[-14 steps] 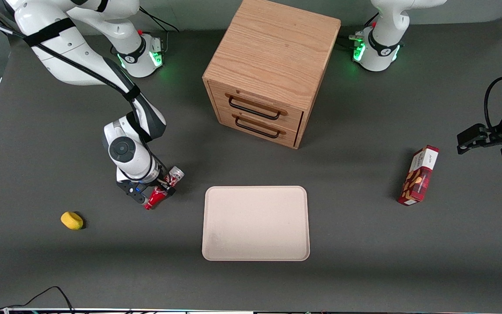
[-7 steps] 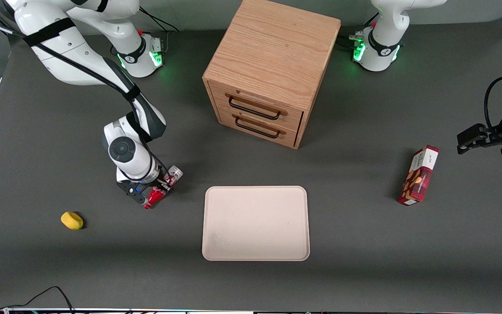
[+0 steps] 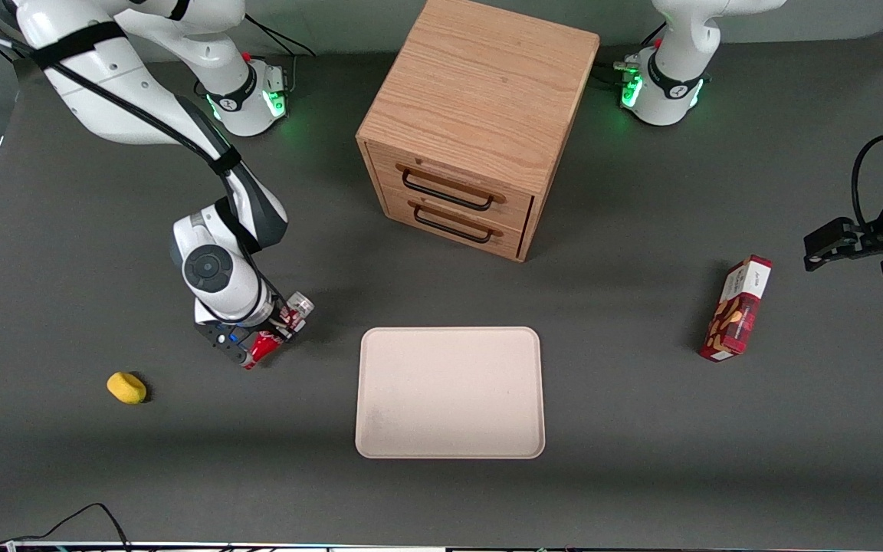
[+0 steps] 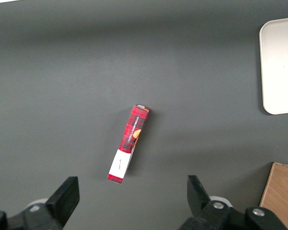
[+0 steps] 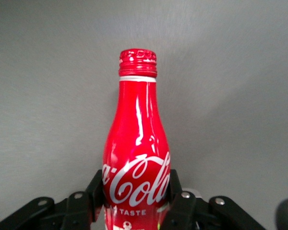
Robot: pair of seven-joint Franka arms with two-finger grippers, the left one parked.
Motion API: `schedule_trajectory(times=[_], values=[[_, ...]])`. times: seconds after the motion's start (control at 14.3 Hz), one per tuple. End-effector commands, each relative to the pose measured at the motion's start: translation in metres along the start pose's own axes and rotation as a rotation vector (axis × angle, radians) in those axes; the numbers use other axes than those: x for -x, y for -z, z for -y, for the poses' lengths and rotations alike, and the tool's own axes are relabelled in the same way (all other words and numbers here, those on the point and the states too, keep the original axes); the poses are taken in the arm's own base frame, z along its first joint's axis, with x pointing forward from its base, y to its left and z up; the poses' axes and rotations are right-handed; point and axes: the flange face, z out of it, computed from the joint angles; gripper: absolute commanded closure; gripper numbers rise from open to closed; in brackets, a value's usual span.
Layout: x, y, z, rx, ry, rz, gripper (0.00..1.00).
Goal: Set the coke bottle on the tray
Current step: 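Lift the bottle upright off the table with the right gripper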
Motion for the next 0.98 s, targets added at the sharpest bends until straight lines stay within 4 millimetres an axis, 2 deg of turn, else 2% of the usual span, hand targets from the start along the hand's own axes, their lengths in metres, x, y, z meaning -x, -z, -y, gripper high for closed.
schedule_trajectory(times=[0.0, 0.42, 0.56, 0.63, 0.77, 0.91], values=[[-0.007, 0.089, 0.01, 0.008, 0.005, 0.038, 1.0], [-0.028, 0.276, -0.014, 0.009, 0.14, 0.186, 1.0], [-0.032, 0.32, -0.024, 0.007, 0.14, 0.219, 1.0], [-0.029, 0.333, -0.027, 0.014, 0.147, 0.225, 1.0], [-0.032, 0.336, -0.026, 0.016, 0.148, 0.23, 1.0], [-0.04, 0.322, -0.01, 0.012, 0.156, 0.243, 1.0]])
